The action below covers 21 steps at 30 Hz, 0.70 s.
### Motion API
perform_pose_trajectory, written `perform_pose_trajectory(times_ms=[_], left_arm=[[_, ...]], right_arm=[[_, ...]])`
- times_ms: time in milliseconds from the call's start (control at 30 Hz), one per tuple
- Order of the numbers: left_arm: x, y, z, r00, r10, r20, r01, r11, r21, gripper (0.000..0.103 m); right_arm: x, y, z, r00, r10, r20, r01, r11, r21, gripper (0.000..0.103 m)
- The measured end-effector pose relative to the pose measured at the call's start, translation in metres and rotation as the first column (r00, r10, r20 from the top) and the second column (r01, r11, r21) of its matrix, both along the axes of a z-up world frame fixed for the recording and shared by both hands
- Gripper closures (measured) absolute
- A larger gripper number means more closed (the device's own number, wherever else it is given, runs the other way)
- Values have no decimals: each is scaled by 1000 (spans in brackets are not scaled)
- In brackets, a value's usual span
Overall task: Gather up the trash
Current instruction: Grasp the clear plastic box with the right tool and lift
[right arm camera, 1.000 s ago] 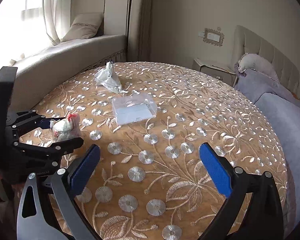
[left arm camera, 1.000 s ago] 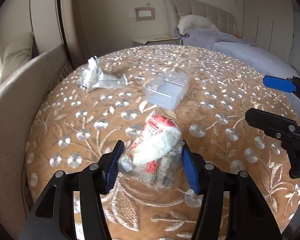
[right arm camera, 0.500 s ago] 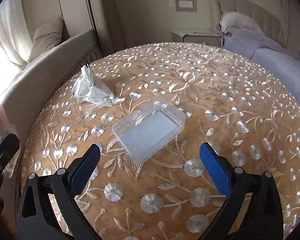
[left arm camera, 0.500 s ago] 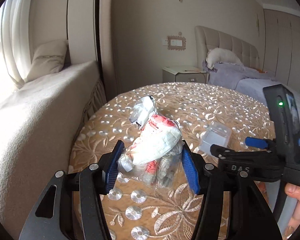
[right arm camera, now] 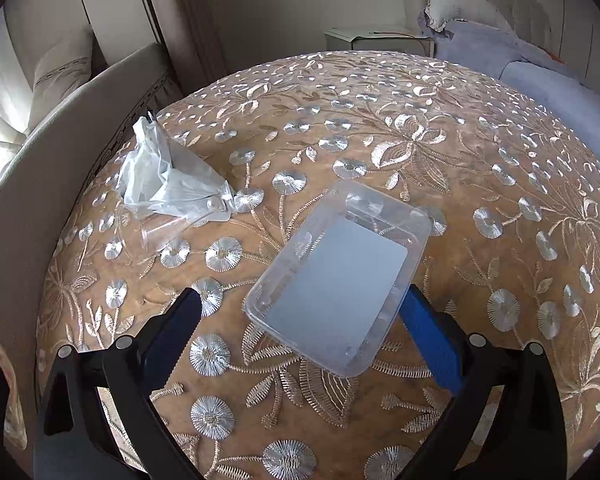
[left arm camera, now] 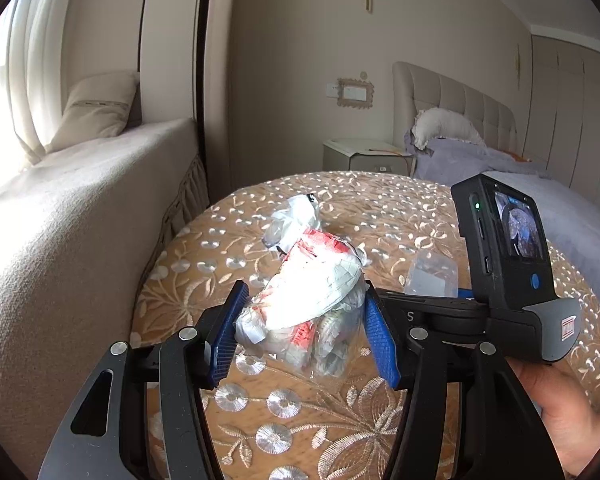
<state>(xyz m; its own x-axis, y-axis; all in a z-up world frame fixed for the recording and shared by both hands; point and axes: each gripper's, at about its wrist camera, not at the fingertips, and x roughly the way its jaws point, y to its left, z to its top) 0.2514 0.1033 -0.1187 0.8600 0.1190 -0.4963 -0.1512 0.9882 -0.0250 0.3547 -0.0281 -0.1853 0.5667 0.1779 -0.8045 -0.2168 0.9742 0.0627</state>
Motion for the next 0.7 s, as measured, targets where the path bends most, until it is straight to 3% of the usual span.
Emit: perform_pose_trajectory(times_ms=[67,100,367,567,700], left_arm=[[0,2,-2,1000,2,1,-2,1000,-9,47],[0,3,-3,1000,2,0,-2,1000,-12,47],[-1,-2,0,1000,-4,7,4,1000,-6,47],[-9,-15,12,999,-9,36,9,1000,3,47],[-18,-29,19,998,-24,53,23,1000,20,47]], right_arm=[[1,2,1,1000,4,22,-3,1000,-27,22],[1,3,2,999,7,35,-6,999,-34,35],[-4,2,4,998,44,49,-42,999,-32,36],[-32,-7,33,985,95,146,-91,995,-34,38],[-66,-22,61,959,161,234,-152,987,-57,41]])
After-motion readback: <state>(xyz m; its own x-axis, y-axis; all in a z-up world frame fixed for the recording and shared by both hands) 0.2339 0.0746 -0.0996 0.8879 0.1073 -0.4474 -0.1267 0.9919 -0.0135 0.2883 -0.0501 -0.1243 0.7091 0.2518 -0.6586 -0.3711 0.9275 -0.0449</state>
